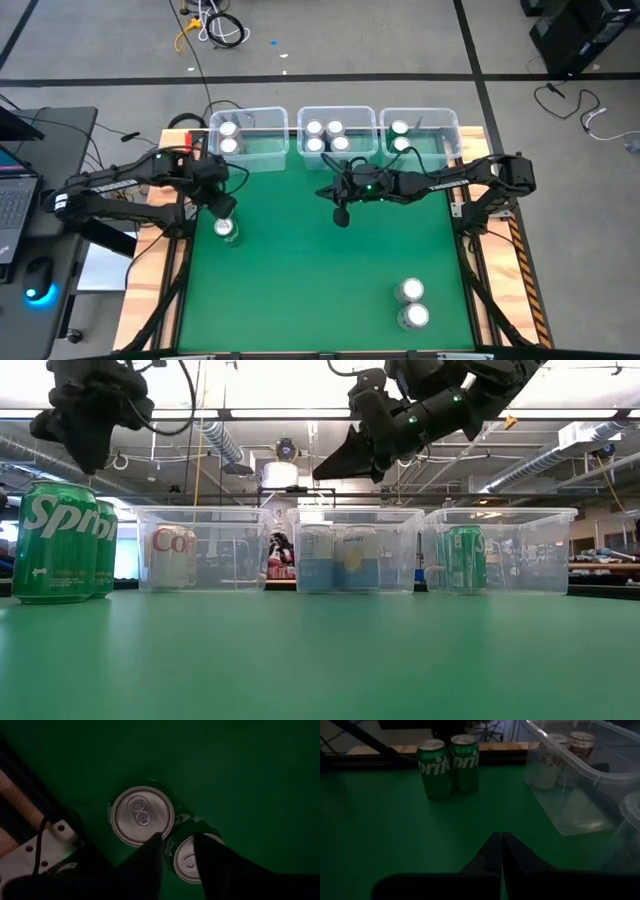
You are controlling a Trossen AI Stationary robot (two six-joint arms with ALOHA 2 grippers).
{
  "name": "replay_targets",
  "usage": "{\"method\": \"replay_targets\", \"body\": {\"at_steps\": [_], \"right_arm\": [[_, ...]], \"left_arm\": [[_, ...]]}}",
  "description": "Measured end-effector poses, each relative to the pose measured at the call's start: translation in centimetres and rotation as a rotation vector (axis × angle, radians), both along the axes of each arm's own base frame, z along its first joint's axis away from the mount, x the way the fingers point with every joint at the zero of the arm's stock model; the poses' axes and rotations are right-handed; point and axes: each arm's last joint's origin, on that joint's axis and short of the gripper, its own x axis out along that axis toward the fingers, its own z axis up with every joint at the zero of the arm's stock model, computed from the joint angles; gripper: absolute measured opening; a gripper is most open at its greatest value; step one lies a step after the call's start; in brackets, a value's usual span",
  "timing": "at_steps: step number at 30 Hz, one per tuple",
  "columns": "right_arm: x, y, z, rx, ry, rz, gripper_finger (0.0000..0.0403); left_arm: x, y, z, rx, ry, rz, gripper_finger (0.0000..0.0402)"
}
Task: Sort soda cans
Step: Put the top green soda can into the right transparent bin
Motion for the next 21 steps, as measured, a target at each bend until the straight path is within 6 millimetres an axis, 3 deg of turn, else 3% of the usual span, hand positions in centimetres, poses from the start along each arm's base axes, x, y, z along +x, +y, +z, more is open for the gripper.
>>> {"method": "replay_targets", "body": {"at_steps": [11,16,21], "right_arm": [[0.0,0.1,0.0,0.001,0.0,0.018,0.0029],[0.0,0.4,0.0,0.002,0.001,0.026,0.0057],[0.1,0.8,0.0,0.002,0.001,0.037,0.0084]], "left_arm": [[1.8,0.5,-2.1,-0.043,0.283,-0.091,0.028],[2.5,0.7,-2.6,-0.031,0.321,-0.175,0.0319],[2.5,1.3,-2.7,-0.002,0.338,-0.185,0.0333]]}}
